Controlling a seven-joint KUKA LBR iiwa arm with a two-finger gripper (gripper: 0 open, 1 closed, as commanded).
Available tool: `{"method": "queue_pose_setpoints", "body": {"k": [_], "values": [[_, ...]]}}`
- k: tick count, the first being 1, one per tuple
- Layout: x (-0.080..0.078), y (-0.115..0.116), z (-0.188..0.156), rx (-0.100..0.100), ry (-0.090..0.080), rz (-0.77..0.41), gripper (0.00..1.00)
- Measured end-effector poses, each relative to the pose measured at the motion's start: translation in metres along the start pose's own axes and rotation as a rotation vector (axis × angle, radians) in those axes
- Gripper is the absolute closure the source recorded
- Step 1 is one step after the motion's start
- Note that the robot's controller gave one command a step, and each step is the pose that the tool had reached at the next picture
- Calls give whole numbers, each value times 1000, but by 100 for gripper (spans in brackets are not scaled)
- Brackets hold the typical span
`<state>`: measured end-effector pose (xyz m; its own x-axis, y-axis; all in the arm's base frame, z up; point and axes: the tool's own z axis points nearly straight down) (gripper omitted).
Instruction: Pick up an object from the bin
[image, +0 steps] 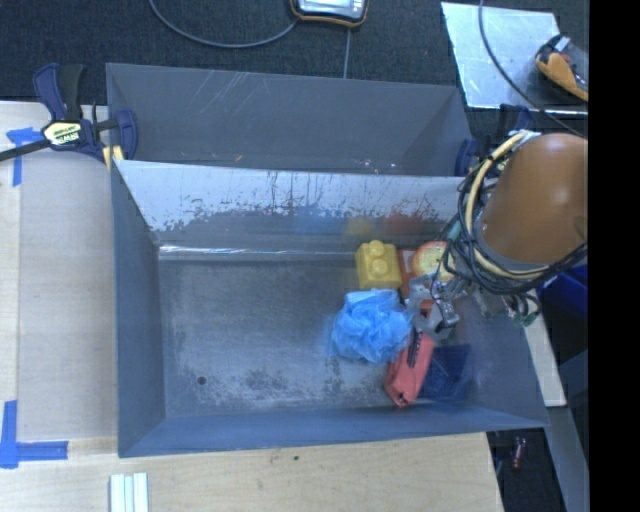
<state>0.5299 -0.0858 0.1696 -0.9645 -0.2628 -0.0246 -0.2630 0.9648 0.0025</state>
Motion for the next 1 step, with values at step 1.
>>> {"method": "queue_pose_setpoints", "body": {"k": [1], "values": [[5, 62, 48, -2, -1, -10, 100]]}}
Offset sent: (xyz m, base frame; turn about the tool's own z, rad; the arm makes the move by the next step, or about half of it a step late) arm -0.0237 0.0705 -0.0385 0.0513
